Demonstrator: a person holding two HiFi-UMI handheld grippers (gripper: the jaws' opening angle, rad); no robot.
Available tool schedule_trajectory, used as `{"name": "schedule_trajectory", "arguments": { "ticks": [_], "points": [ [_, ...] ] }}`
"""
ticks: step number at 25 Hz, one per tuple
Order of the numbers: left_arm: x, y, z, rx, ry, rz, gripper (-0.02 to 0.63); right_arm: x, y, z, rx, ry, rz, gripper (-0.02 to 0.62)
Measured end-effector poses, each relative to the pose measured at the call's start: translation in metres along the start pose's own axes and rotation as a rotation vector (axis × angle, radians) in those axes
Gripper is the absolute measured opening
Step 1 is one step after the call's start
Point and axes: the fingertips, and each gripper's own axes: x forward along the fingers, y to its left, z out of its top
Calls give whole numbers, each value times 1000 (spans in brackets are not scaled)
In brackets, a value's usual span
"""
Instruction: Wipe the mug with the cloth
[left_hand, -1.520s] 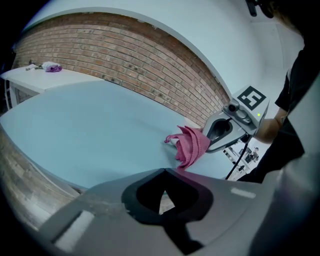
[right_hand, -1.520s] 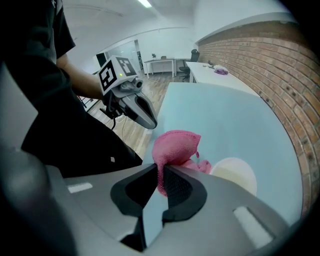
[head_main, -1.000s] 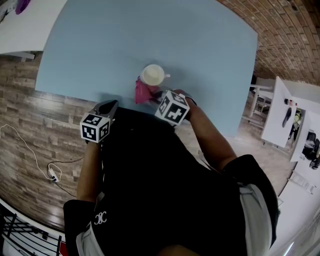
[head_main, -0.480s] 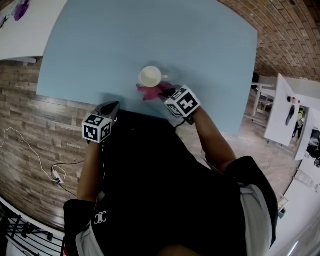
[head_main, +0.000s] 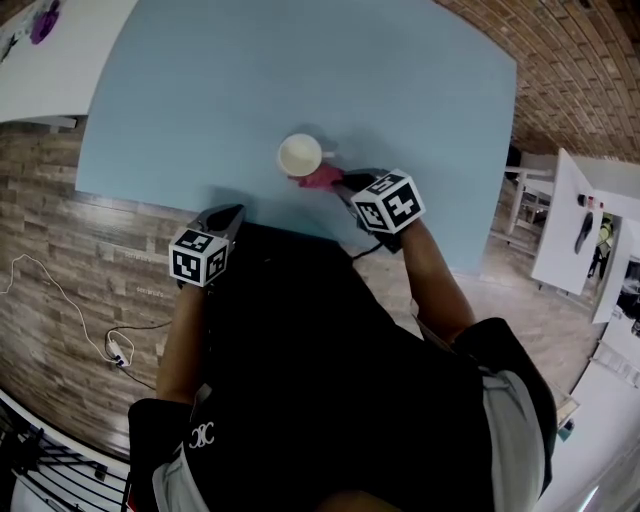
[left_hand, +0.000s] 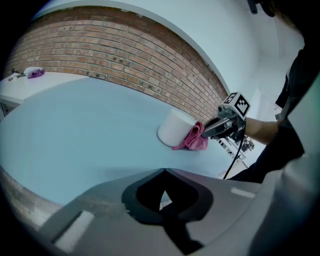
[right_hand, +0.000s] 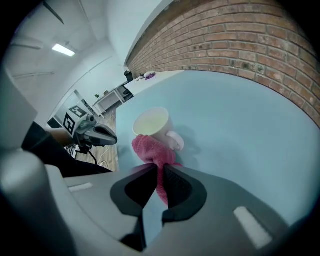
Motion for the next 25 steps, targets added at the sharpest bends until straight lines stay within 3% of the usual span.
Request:
{"name": "schedule_trajectory", "arguments": {
  "ticks": [4,10,16,25],
  "points": [
    [-2,0,-1,-2,-5,8,5,-3,-7,7,15,-13,-39,37],
    [-5,-3,-4,-8,-6,24,5,20,-22,2,31,74,-109,37],
    [-7,-3,-9,-14,-5,31,5,35,-29,5,-17,126,-180,37],
    [3,-12,-4,9,-4,11,5,0,-5,13,19,41,-69,37]
  ]
}}
